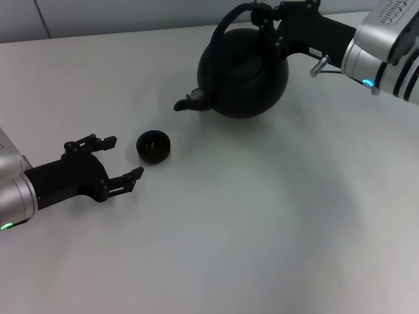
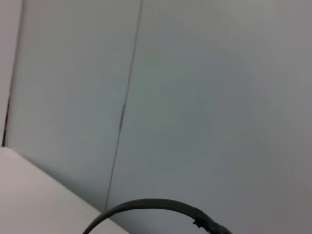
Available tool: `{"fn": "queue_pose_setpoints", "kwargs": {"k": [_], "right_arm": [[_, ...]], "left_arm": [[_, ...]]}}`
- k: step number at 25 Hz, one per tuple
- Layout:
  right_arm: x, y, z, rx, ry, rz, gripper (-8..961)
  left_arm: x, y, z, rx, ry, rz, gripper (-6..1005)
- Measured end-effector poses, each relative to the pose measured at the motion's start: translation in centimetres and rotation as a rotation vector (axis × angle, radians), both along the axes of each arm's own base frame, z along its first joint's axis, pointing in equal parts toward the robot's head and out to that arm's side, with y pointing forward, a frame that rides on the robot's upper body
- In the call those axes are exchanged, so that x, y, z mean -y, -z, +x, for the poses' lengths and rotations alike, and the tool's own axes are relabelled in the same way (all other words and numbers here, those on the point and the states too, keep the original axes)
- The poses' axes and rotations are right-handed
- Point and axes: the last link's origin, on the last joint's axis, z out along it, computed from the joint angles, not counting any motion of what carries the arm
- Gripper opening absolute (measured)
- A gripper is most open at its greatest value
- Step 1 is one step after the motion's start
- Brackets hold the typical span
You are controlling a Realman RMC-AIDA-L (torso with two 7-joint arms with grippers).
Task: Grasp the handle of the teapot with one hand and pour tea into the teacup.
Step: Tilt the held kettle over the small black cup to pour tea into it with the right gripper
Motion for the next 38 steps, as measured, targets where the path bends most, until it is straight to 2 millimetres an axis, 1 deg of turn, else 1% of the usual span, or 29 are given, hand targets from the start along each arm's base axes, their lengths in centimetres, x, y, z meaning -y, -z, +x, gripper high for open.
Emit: {"fn": "queue_pose_setpoints", "kwargs": {"k": [7,13,19,29,38], "right_arm": [[-0.3,0.8,-0.7,0.071,-0.029,-0.024,100],[-0.7,0.7,-1.3,0.081,-0.044,-0.02,99],[-0.9,0.7,-1.8,0.102,-0.065,-0.021,98],[-1.4,1.2,-2.7,0.15,-0.089,-0.032,100],[-1.6,1.7,-3.2,0.198,-0.106,-0.042,98]], "left_arm": [[0.0,0.0,0.0,0.0,0.0,-0.001,798],[0.0,0.0,0.0,0.0,-0.001,-0.002,798],[0.3,0.6,-0.3,-0.038,-0.002,-0.032,798],[0.2,0.1,-0.2,-0.032,-0.001,-0.014,798],[0.2,0.2,0.0,-0.029,0.003,-0.012,798]]}}
